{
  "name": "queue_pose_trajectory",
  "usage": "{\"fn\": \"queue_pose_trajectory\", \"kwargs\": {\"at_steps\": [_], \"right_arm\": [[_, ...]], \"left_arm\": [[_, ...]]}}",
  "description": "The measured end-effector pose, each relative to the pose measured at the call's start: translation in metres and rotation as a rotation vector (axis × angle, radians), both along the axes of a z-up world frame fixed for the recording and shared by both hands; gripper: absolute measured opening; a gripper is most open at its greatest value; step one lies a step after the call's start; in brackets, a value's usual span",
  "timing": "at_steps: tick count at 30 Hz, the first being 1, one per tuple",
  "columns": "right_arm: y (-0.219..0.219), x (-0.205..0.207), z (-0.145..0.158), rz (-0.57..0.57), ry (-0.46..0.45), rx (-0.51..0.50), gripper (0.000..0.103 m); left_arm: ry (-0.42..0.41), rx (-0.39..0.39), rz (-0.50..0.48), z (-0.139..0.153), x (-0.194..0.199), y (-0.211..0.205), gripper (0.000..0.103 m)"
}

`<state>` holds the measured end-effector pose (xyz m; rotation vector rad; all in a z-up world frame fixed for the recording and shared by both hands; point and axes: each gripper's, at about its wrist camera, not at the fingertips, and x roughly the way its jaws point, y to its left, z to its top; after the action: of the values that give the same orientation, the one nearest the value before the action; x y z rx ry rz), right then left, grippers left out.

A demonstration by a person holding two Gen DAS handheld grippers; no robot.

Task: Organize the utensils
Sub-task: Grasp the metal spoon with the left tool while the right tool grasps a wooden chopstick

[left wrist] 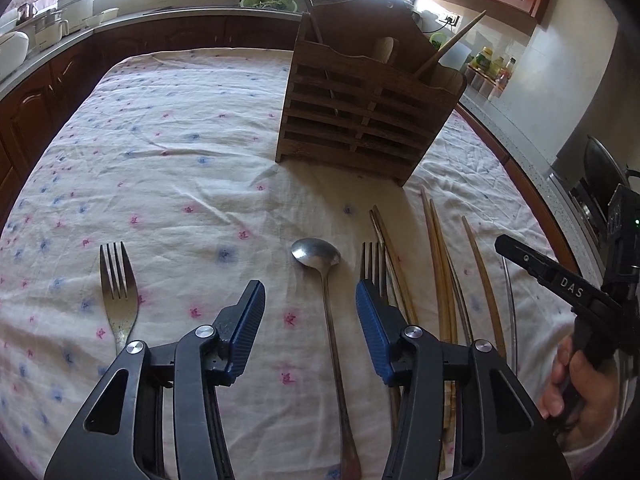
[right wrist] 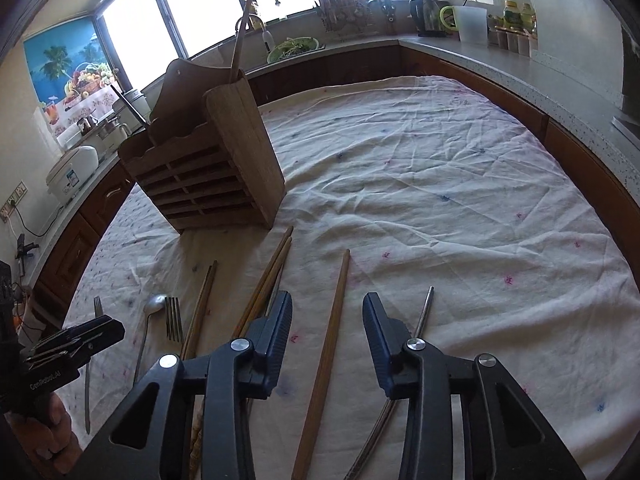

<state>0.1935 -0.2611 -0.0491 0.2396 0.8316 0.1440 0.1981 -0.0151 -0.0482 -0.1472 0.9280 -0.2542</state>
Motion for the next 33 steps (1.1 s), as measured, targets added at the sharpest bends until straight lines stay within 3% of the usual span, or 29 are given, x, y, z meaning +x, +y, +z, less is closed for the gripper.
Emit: {"fn": "queue_pose_trajectory", "kwargs": {"at_steps": [5,10,14,17,20,26,33], "right_arm": [[0.000,0.019,-0.010,-0.008,0.041,-0.032,0.031],[0.001,0.036,-0.021,-0.007,0.090,-0.065,0.027],[0.013,0.040,-0.022,0.009,0.084,-0.154,0.025],[0.023,0.041,-0.023,0.024,0.066,-0.228,0.011],[0.026,0.041,-0.023,0.031,0.059,-0.241,0.008],[0.016,0.036,-0.018,0.028,0.055,-0.113,0.006],[0.003,0.014,0.019,0.032,-0.012,0.051,0.005]], "left_arm": [[0.031,0.021,-0.019,-0.008,0.013,-0.007,0.036],[0.081,0.032,-0.052,-0.021,0.022,-0.014,0.018],[0.056,0.072,-0.067,-0.021,0.022,-0.021,0.015],[0.054,0.072,-0.070,-0.022,0.025,-0.020,0.006],[0.051,0.061,-0.072,-0.023,0.025,-0.018,0.005],[0.047,0.013,-0.077,-0.018,0.022,-0.010,0.004],[-0.017,-0.066,-0.077,0.012,0.009,0.002,0.004]]}}
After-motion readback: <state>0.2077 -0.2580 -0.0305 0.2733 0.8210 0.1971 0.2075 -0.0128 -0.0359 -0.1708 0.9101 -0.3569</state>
